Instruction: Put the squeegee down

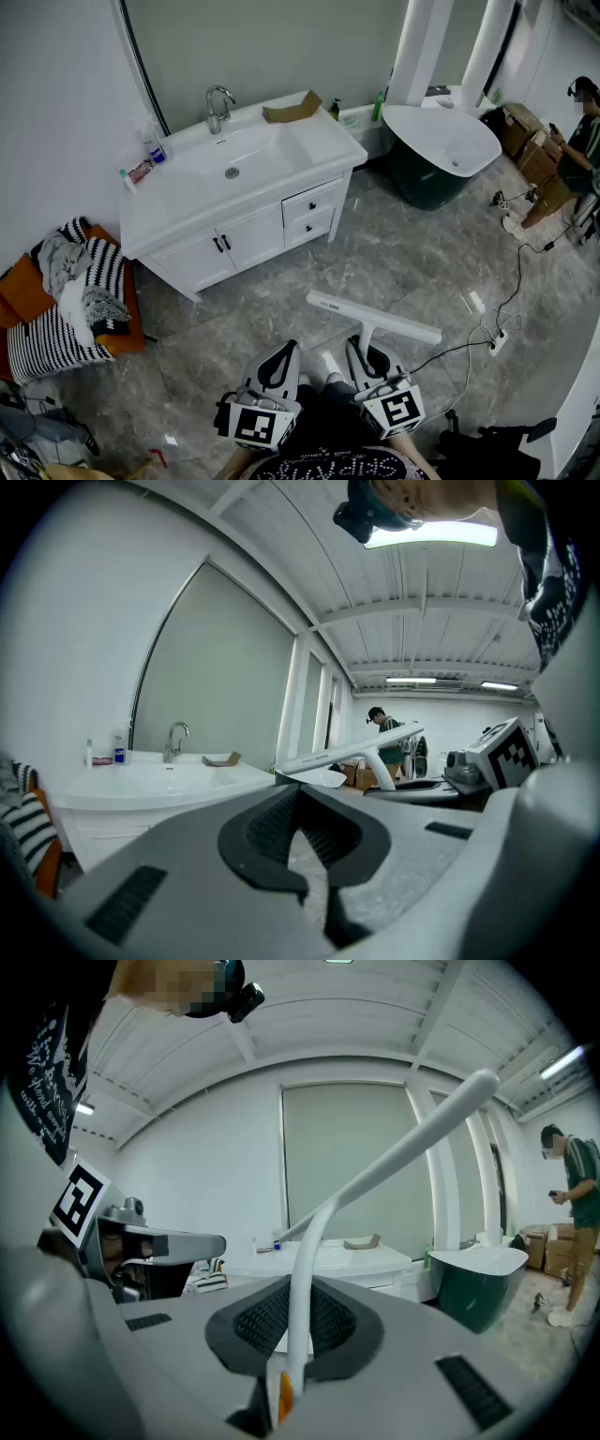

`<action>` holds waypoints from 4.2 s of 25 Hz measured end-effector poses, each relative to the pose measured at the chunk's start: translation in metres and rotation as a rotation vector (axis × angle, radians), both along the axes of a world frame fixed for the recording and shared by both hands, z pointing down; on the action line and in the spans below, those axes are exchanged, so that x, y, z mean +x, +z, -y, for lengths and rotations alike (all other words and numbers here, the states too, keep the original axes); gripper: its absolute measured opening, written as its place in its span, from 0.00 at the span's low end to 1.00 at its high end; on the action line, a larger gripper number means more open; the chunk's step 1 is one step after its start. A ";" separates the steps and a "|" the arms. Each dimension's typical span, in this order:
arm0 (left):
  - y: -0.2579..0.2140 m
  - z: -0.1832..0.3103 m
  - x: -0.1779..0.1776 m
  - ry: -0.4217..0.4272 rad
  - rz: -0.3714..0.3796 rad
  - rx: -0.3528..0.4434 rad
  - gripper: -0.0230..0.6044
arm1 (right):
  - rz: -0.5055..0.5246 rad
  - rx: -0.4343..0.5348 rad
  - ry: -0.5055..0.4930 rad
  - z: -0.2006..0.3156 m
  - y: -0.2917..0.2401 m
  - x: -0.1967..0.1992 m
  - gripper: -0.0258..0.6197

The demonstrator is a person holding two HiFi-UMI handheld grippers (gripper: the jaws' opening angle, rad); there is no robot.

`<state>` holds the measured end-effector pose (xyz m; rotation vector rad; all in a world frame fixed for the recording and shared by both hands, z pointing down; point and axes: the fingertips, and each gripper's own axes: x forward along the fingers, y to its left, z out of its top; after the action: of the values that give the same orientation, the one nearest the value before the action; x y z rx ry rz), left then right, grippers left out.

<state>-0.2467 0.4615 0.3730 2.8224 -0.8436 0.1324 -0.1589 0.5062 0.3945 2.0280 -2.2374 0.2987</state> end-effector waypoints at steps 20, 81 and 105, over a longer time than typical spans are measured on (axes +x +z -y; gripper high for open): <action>0.000 0.016 0.009 0.028 -0.006 -0.016 0.04 | 0.052 -0.028 0.022 0.005 0.006 0.012 0.10; 0.024 0.352 0.194 0.004 0.094 -0.098 0.04 | 0.148 -0.068 0.012 0.338 0.019 0.216 0.10; 0.022 0.407 0.241 0.040 0.054 -0.064 0.04 | 0.192 -0.118 -0.020 0.417 0.038 0.245 0.10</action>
<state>-0.0056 0.0547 0.3950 2.7879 -0.7801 0.2386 0.0860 0.0892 0.4326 1.9922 -2.2838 0.6326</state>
